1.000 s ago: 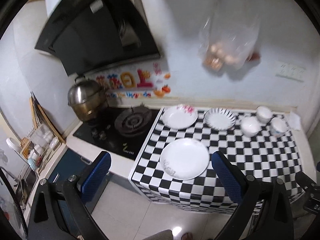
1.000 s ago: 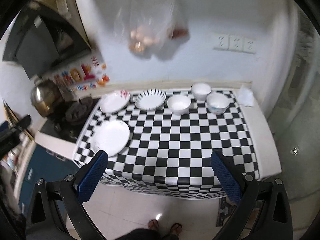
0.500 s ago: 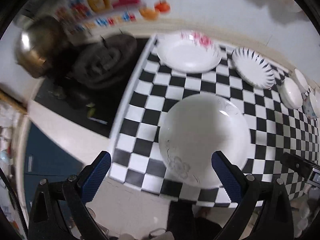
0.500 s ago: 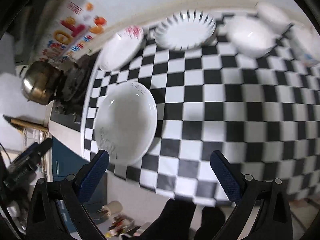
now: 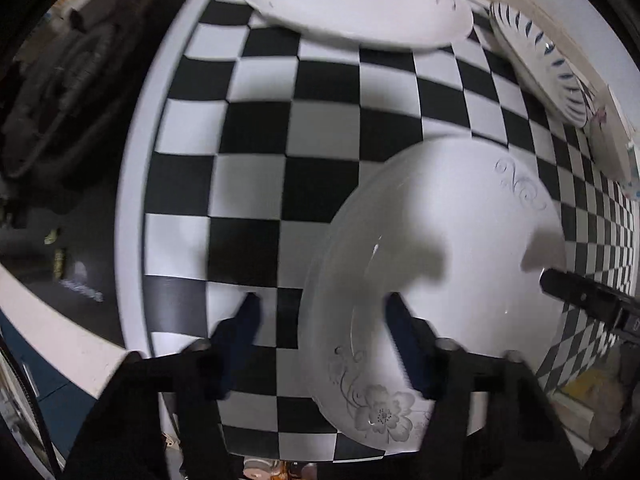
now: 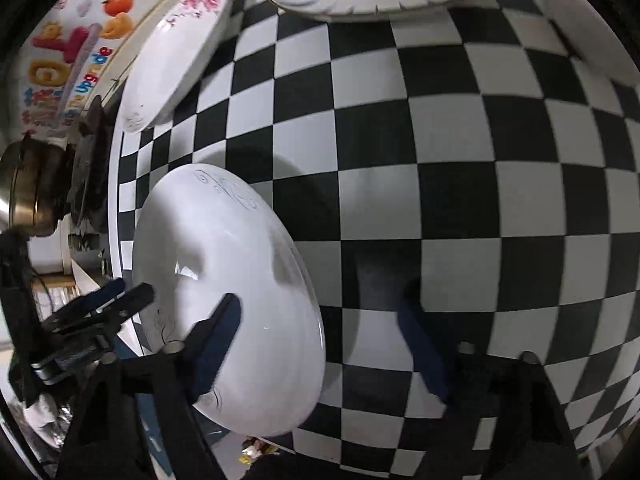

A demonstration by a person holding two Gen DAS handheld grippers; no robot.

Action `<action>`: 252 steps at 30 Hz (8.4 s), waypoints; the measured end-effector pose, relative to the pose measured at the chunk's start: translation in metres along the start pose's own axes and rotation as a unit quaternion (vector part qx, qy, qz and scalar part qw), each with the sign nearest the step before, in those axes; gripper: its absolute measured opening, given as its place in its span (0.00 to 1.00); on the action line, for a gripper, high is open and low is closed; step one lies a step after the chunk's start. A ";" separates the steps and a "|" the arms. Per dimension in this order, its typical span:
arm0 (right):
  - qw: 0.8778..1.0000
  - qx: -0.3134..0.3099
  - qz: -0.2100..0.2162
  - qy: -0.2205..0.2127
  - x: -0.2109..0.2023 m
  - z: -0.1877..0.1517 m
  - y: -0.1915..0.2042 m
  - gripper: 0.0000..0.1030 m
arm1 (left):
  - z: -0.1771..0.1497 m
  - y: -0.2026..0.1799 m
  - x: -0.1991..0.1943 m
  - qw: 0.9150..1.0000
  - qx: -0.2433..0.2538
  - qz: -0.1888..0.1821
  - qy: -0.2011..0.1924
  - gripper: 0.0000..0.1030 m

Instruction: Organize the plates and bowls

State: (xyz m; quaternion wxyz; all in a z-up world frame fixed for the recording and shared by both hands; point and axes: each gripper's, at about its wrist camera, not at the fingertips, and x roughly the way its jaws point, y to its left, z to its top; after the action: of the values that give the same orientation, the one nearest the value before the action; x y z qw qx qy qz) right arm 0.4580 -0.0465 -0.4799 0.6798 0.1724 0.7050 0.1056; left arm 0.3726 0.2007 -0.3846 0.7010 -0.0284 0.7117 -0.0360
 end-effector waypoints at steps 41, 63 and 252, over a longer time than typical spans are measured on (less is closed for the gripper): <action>0.997 0.022 0.035 -0.059 -0.131 -0.017 -0.116 0.22 | 0.027 -0.167 -0.015 0.994 0.095 -0.016 -0.048 0.38; 0.999 0.030 0.025 -0.011 -0.084 -0.012 -0.195 0.22 | 0.040 -0.203 0.045 0.996 0.078 0.035 0.006 0.38; 0.994 0.017 0.059 -0.092 -0.194 0.167 -0.092 0.72 | 0.233 -0.096 -0.025 0.995 -0.033 -0.094 -0.029 0.33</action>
State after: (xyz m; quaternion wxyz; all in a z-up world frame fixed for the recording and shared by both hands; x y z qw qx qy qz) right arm 0.6178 -0.2202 -0.3452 0.7310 0.2346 0.6299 0.1174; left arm 0.6052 0.1046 -0.3538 0.7136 -0.1191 0.6860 -0.0772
